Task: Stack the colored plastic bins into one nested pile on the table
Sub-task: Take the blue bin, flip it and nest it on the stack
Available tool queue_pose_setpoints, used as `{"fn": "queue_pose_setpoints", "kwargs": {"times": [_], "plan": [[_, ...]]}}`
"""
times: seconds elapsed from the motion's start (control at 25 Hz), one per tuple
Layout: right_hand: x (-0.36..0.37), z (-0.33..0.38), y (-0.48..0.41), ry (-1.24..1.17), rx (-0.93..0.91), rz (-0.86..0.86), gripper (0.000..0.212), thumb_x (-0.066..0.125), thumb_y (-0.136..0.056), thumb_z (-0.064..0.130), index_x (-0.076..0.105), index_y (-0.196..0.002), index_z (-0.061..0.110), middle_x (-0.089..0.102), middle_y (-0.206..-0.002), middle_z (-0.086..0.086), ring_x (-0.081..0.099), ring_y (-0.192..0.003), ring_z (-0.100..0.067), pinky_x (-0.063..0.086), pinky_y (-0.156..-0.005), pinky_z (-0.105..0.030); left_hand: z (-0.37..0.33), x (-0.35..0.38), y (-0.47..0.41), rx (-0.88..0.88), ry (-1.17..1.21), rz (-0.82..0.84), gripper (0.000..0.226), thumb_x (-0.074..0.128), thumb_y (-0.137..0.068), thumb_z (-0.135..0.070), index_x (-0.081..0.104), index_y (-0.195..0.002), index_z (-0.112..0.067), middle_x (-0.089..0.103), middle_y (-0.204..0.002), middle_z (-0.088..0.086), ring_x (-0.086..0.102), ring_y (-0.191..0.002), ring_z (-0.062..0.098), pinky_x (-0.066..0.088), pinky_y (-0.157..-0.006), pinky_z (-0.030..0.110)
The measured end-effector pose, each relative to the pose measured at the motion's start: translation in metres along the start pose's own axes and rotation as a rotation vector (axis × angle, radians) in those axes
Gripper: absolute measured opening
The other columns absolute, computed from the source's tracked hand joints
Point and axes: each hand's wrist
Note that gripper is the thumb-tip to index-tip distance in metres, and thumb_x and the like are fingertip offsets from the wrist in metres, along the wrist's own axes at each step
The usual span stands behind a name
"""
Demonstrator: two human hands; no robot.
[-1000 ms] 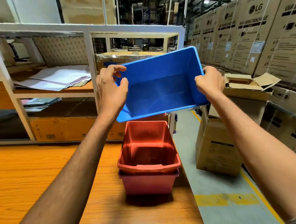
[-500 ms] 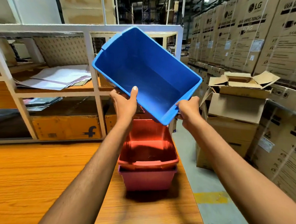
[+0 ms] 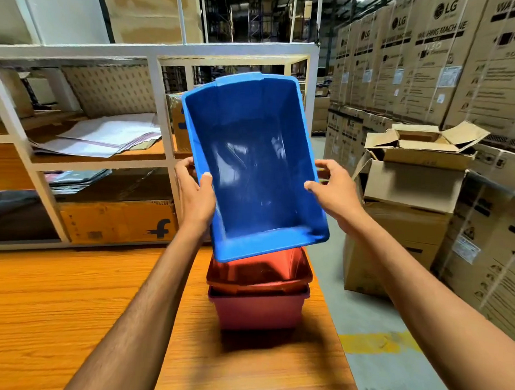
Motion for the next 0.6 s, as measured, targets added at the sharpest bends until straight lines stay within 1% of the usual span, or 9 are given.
{"fn": "queue_pose_setpoints", "kwargs": {"times": [0.08,0.2,0.24,0.28,0.36,0.4,0.44,0.52,0.6], "plan": [[0.002,0.007,0.006,-0.049,-0.036,0.097,0.045,0.062,-0.091,0.002,0.062,-0.131,0.022,0.068,-0.113,0.011,0.065,-0.101,-0.01,0.055,-0.079,-0.022,0.01,-0.004,0.001,-0.003,0.004,-0.008,0.03,0.049,-0.102,-0.019,0.042,-0.13,-0.028,0.056,-0.131,0.006,0.06,-0.109,0.017,0.052,-0.082,0.029],[0.003,0.016,0.019,-0.096,-0.119,0.205,0.055,0.056,-0.096,0.002,0.055,-0.14,0.035,0.058,-0.107,0.025,0.061,-0.091,0.001,0.052,-0.068,-0.011,0.021,-0.014,-0.008,-0.058,0.044,0.028,0.028,0.048,-0.105,-0.018,0.043,-0.128,-0.031,0.059,-0.123,0.001,0.065,-0.102,0.002,0.054,-0.071,0.018],[0.002,0.017,0.021,-0.093,-0.154,0.229,0.06,0.056,-0.096,0.002,0.053,-0.145,0.037,0.056,-0.109,0.025,0.06,-0.091,0.001,0.05,-0.065,-0.008,0.025,-0.019,-0.011,-0.088,0.056,0.053,0.028,0.048,-0.105,-0.016,0.044,-0.129,-0.03,0.061,-0.12,-0.001,0.067,-0.095,-0.003,0.055,-0.066,0.015],[0.002,0.018,0.023,-0.073,-0.186,0.239,0.064,0.058,-0.095,0.002,0.05,-0.147,0.038,0.054,-0.111,0.023,0.059,-0.092,-0.001,0.048,-0.065,-0.007,0.029,-0.024,-0.014,-0.12,0.056,0.067,0.03,0.048,-0.105,-0.015,0.045,-0.131,-0.029,0.062,-0.121,0.0,0.068,-0.093,-0.003,0.057,-0.066,0.016],[0.002,0.021,0.026,-0.035,-0.23,0.228,0.067,0.064,-0.092,0.002,0.05,-0.149,0.035,0.055,-0.113,0.012,0.058,-0.095,-0.006,0.048,-0.069,-0.007,0.038,-0.033,-0.015,-0.162,0.035,0.092,0.036,0.049,-0.104,-0.015,0.046,-0.134,-0.035,0.061,-0.131,0.005,0.067,-0.108,0.009,0.061,-0.081,0.03],[0.003,0.022,0.026,-0.033,-0.226,0.216,0.069,0.066,-0.09,0.001,0.051,-0.15,0.033,0.055,-0.115,0.005,0.058,-0.095,-0.009,0.051,-0.074,-0.01,0.042,-0.036,-0.014,-0.182,0.045,0.112,0.039,0.05,-0.104,-0.015,0.046,-0.132,-0.041,0.06,-0.135,0.004,0.065,-0.115,0.015,0.061,-0.083,0.034],[0.003,0.023,0.025,-0.049,-0.208,0.208,0.071,0.067,-0.088,-0.001,0.051,-0.149,0.031,0.055,-0.117,0.0,0.057,-0.095,-0.013,0.054,-0.079,-0.016,0.045,-0.039,-0.011,-0.21,0.07,0.142,0.042,0.05,-0.103,-0.014,0.048,-0.129,-0.046,0.061,-0.135,0.0,0.066,-0.116,0.015,0.061,-0.08,0.033],[0.0,0.024,0.021,-0.135,-0.157,0.211,0.07,0.067,-0.084,-0.008,0.056,-0.144,0.026,0.055,-0.114,-0.004,0.054,-0.091,-0.017,0.056,-0.083,-0.026,0.045,-0.042,-0.009,-0.248,0.106,0.202,0.045,0.05,-0.103,-0.015,0.051,-0.129,-0.051,0.065,-0.129,-0.011,0.068,-0.112,0.008,0.06,-0.071,0.023],[-0.005,0.026,0.012,-0.265,-0.089,0.246,0.066,0.067,-0.082,-0.014,0.06,-0.135,0.024,0.056,-0.104,0.0,0.054,-0.086,-0.013,0.055,-0.076,-0.024,0.037,-0.045,-0.014,-0.247,0.122,0.243,0.045,0.05,-0.104,-0.016,0.053,-0.137,-0.046,0.069,-0.123,-0.017,0.069,-0.108,0.001,0.058,-0.07,0.02]]}}
Point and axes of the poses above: each hand's wrist, its own y-axis away from the middle knuckle, its own x-axis out of the palm, z = x × y
